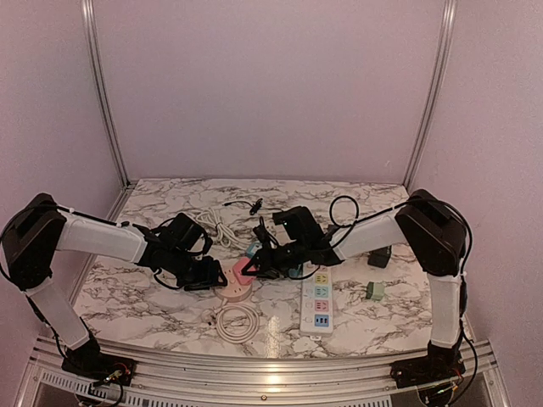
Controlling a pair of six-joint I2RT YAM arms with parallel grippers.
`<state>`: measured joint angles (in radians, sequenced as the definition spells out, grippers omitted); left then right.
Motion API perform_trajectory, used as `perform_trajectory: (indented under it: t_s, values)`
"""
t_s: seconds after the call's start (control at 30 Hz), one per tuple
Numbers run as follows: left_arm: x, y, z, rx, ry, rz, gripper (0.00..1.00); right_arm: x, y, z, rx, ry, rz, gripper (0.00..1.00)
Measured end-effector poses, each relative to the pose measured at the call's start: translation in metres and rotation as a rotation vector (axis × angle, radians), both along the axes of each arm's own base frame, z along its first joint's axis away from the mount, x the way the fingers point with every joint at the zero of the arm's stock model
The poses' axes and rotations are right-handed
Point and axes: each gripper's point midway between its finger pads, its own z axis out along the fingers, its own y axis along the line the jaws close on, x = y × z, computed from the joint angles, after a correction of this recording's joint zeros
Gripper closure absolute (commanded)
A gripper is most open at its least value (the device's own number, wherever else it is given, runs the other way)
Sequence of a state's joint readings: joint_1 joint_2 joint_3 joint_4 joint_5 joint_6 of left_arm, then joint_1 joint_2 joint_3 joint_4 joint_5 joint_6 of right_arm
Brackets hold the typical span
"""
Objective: Pull the plug off the socket
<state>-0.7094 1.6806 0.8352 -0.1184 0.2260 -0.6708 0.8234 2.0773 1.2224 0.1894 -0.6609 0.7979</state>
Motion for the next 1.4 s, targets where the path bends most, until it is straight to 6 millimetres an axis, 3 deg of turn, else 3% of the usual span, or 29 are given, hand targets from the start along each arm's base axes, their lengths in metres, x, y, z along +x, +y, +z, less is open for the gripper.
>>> perform_trajectory:
  t_s: [1.4]
  values:
    - [0.0025,-0.004,-0.0031,0.012,-0.01,-0.002,0.41,0.0036,-0.0055,0.0022,0.062,0.092,-0.052,1.0]
